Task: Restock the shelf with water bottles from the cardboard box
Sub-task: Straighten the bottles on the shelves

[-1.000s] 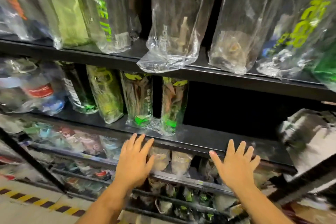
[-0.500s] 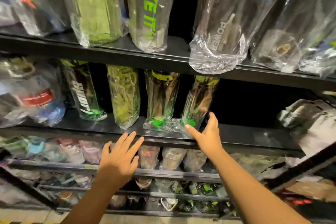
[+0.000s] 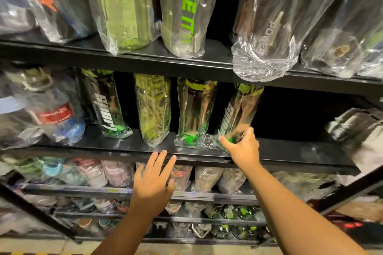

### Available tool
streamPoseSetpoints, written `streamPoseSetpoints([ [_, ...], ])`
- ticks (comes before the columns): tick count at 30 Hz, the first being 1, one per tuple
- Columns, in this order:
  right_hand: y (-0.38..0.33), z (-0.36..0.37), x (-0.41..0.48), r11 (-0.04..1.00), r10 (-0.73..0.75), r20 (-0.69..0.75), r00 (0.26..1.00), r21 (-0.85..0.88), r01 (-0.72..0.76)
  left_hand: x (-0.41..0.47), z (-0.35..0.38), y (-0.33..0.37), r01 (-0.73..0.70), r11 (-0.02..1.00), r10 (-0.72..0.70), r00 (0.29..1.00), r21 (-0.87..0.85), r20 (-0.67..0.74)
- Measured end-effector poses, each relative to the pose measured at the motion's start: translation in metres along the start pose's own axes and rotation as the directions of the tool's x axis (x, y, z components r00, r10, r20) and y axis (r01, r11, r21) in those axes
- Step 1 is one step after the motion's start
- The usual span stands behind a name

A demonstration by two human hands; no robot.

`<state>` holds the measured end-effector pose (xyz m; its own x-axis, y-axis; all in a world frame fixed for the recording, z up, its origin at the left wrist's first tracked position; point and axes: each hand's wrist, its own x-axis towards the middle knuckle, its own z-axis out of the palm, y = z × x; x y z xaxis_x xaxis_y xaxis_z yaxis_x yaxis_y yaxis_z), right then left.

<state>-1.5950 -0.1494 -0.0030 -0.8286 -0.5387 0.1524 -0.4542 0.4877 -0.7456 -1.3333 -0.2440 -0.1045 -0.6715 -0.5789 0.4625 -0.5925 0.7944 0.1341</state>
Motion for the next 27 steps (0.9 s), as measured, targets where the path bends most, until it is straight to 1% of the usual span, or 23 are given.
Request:
streamPoseSetpoints([
  [3, 0.005, -0.001, 0.0, 1.0, -0.014, 0.02, 1.0, 0.029, 0.013, 0.0, 0.002, 0.0, -0.034, 0.999, 0.033, 0.999, -0.036, -0.028],
  [5, 0.013, -0.001, 0.005, 1.0, -0.009, 0.049, 0.999, 0.03, 0.008, 0.003, 0.003, 0.004, -0.017, 0.998, 0.016, 1.0, -0.053, -0.023],
  [8, 0.015, -0.006, 0.007, 0.999, -0.037, 0.09, 0.995, 0.042, 0.034, 0.005, 0.0, 0.014, 0.097, 0.993, -0.094, 0.994, -0.068, 0.055],
  [10, 0.016, -0.007, 0.008, 0.999, -0.04, 0.101, 0.994, 0.041, 0.037, 0.008, -0.005, 0.02, 0.161, 0.987, -0.157, 0.981, -0.028, 0.116],
  [12, 0.018, -0.009, 0.008, 0.999, -0.034, 0.102, 0.994, 0.007, 0.033, 0.009, -0.009, 0.023, 0.158, 0.987, -0.155, 0.977, -0.015, 0.146],
  [14, 0.017, -0.011, 0.007, 0.999, -0.038, 0.101, 0.994, -0.033, 0.042, 0.009, -0.012, 0.024, 0.152, 0.987, -0.143, 0.974, -0.042, 0.176],
  [17, 0.018, -0.009, 0.01, 0.998, -0.057, 0.093, 0.994, -0.03, 0.06, 0.008, -0.013, 0.024, 0.179, 0.982, -0.165, 0.965, -0.052, 0.203],
  [19, 0.019, -0.008, 0.013, 0.997, -0.058, 0.12, 0.991, -0.035, 0.063, 0.008, -0.014, 0.03, 0.204, 0.979, -0.195, 0.959, -0.023, 0.205],
  [23, 0.021, -0.011, 0.017, 0.997, -0.06, 0.16, 0.985, -0.035, 0.066, 0.014, -0.011, 0.048, 0.276, 0.956, -0.292, 0.931, 0.101, 0.217],
  [27, 0.027, -0.009, 0.017, 0.996, -0.088, 0.145, 0.986, -0.007, 0.09, 0.014, -0.009, 0.054, 0.299, 0.948, -0.316, 0.927, 0.111, 0.202],
])
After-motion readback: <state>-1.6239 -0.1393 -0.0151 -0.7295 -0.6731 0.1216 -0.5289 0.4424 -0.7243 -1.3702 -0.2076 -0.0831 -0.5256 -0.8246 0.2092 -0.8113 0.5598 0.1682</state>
